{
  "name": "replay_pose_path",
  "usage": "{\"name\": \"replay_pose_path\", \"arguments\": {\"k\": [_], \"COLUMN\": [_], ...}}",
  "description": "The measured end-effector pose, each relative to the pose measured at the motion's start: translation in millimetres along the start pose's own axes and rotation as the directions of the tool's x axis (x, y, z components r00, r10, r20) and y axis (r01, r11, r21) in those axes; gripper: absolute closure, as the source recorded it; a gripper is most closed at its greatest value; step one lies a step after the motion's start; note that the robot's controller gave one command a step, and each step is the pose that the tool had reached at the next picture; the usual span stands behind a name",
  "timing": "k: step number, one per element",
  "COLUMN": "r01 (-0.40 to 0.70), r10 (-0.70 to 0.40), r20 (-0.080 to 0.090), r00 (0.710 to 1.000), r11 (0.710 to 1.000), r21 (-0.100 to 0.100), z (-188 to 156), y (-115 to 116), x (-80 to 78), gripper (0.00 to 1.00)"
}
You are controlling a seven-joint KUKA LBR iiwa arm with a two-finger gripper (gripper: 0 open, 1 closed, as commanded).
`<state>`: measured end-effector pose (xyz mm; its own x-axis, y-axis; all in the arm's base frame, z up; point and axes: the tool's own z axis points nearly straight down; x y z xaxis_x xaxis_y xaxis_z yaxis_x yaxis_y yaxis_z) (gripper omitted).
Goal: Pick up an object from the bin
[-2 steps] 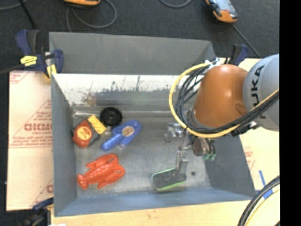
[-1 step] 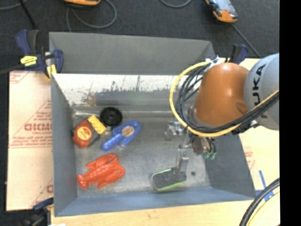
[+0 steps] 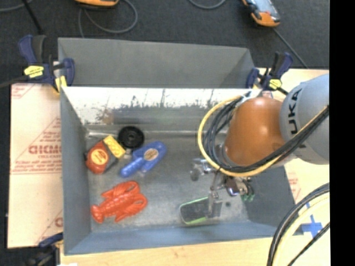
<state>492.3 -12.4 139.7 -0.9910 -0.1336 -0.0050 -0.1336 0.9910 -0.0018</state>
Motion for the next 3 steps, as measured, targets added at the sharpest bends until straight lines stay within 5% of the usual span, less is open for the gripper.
{"name": "replay_pose_path", "arguments": {"k": [1, 2, 3], "r01": [0.139, 0.149, 0.100], "r10": [-0.139, -0.149, -0.100], "r20": [-0.005, -0.005, 0.010], "r00": [0.990, 0.989, 0.995], "r11": [0.990, 0.989, 0.995], "r21": [-0.002, -0.004, -0.001], "z": [14.9, 11.1, 70.1], "y": [-7.8, -10.8, -20.0], "x": [10.0, 17.5, 12.3], "gripper": [0.00, 0.00, 0.00]}}
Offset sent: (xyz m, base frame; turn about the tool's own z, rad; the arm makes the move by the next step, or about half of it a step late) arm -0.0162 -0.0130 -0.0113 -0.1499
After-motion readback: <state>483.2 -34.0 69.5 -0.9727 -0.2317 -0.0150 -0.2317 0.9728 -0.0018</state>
